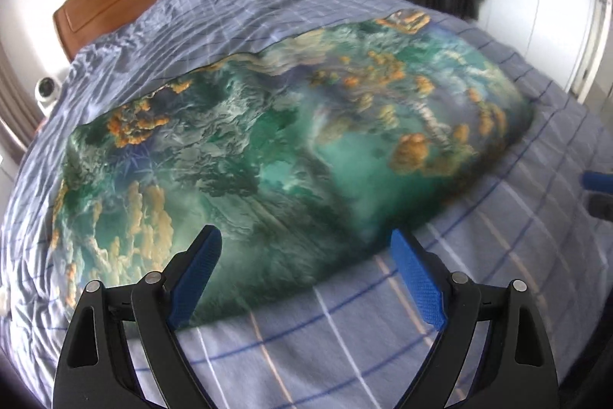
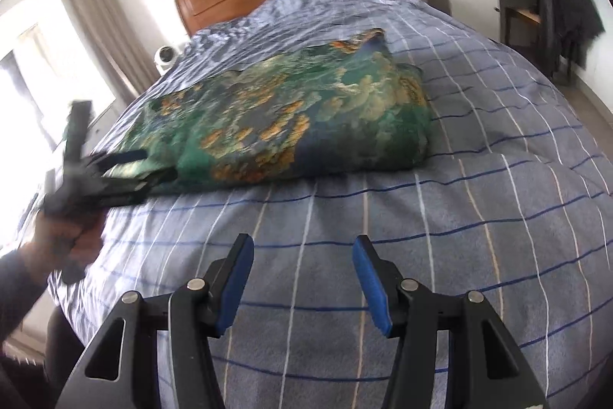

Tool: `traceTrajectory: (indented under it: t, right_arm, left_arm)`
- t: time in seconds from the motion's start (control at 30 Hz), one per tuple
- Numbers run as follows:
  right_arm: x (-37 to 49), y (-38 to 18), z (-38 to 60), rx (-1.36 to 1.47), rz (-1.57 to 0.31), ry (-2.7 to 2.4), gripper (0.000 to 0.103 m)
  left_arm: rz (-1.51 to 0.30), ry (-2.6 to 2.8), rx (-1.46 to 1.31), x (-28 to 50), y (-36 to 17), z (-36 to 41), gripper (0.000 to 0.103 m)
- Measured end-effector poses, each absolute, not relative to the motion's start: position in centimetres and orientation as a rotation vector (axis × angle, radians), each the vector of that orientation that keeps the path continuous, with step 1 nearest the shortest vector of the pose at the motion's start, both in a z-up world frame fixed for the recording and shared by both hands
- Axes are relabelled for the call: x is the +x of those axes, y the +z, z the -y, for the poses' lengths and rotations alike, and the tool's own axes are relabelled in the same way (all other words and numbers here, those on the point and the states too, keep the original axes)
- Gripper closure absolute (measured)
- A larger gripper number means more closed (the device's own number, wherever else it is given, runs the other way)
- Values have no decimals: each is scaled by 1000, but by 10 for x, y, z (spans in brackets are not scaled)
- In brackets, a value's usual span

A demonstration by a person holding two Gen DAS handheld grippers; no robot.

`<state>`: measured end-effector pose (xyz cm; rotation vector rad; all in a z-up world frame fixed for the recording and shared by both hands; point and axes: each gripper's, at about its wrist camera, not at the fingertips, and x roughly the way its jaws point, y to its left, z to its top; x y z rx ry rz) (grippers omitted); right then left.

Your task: Fold large clothes

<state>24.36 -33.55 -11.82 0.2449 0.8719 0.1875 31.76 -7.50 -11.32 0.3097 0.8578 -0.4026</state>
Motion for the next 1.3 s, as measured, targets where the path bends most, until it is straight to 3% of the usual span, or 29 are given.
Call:
traceTrajectory:
  t: [0.13,0.93,0.97,1.0,1.03,1.13,1.3]
  right_arm:
    - [259,-119,353,333,-879,120,32]
    - [387,-197,437,895,-847,36,20]
    - [388,-196,436,892,-840,37,21]
    - [389,-195,435,886,-836,38,31]
    - [390,-192,434,866,-828,36,48]
    - [388,-177,427,788,-798,53,65]
    - [383,-127,400,589,-705,85,71]
  left_arm:
    - [-860,-391,254,319,-102,70,12]
    - [-906,-319,192,313,-105,42,12]
    - [-910,-323,188,314,-104,41,12]
    - [-913,-327,184,316,-103,42,12]
    - [-915,-331,181,318,-100,42,12]
    - [-906,-361,170,327,-87,48,12]
    - [-880,-476,127,354,-43,80,12]
